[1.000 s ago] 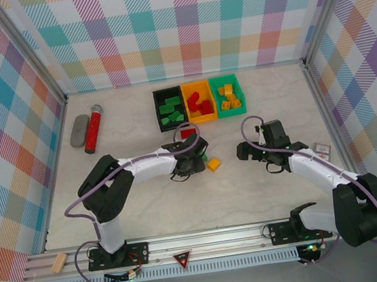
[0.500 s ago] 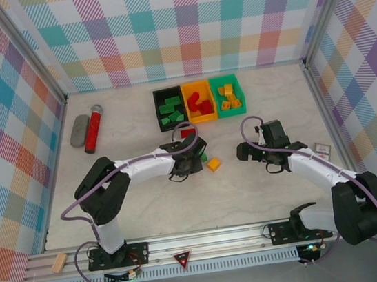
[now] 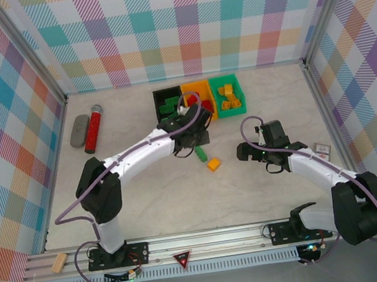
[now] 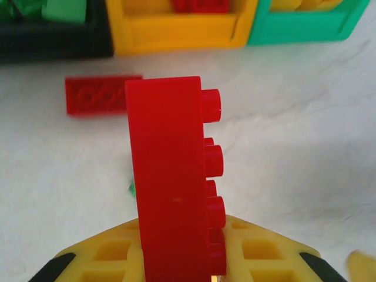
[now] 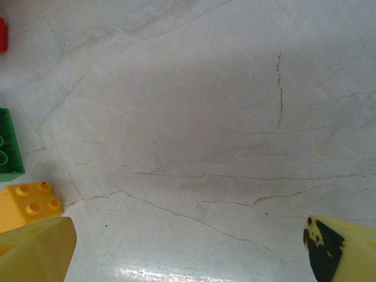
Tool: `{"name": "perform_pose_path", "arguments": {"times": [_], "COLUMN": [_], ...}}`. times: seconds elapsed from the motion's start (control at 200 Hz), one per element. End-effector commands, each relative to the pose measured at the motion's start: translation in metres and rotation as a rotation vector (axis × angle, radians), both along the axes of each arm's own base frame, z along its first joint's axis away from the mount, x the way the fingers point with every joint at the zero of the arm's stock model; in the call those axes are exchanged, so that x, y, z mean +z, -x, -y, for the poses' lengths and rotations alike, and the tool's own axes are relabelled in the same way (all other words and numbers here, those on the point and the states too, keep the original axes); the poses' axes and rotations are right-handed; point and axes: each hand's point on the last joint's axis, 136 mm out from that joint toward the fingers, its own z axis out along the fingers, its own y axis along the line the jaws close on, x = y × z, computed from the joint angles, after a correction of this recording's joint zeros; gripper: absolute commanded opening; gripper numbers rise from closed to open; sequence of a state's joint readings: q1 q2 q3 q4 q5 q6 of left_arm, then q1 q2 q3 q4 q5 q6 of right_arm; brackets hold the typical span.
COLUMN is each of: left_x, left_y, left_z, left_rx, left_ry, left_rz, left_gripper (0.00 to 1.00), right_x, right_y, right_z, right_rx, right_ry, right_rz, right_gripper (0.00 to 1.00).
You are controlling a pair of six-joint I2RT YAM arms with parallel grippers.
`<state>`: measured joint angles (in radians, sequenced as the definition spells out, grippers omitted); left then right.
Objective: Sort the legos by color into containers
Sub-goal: Place the lego in the container.
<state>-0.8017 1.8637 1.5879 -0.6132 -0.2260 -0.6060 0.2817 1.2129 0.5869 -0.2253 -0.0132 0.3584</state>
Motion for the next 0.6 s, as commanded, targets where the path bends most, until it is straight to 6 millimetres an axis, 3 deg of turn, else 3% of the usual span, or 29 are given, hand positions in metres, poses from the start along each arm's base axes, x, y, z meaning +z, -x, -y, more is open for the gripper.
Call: {"name": "perform_pose_path", "arguments": {"times": [0.0,0.2,0.45,0.51,0.595], "left_x": [-0.007,0.014,0.004,0.001,-0.003], "left_y": [-0.026,-0.076,-0.132,-0.144,-0.153], "left_z": [-0.012,0.013,0.027,0.024,0.016], "left_rx": [-0.003,-0.035,-0.049,-0.032,0.0], "left_ry": [-0.075,0.014,0.092,0.104,0.109], "left_rz": [-0.032,0.008,0.039,0.044,0.024], "left_gripper": [0.19,0.2,0.22,0.28,0.43], "right_x": [0.003,0.003,0.005,0.005,0.004], "right_y": [0.001,0.001,0.002,0.002,0.002], "right_z": [-0.002,-0.002,-0.001,-0.001,-0.001], "right_rx": [-0.001,-0.001,-0.005,-0.003,-0.003], "right_ry": [-0.025,-0.026,-0.027,-0.026,-0.028], "right_rz": [0.011,0.015,0.023,0.022,0.02], "right_gripper": [0.99,0.99,0.99,0.99,0.99]}}
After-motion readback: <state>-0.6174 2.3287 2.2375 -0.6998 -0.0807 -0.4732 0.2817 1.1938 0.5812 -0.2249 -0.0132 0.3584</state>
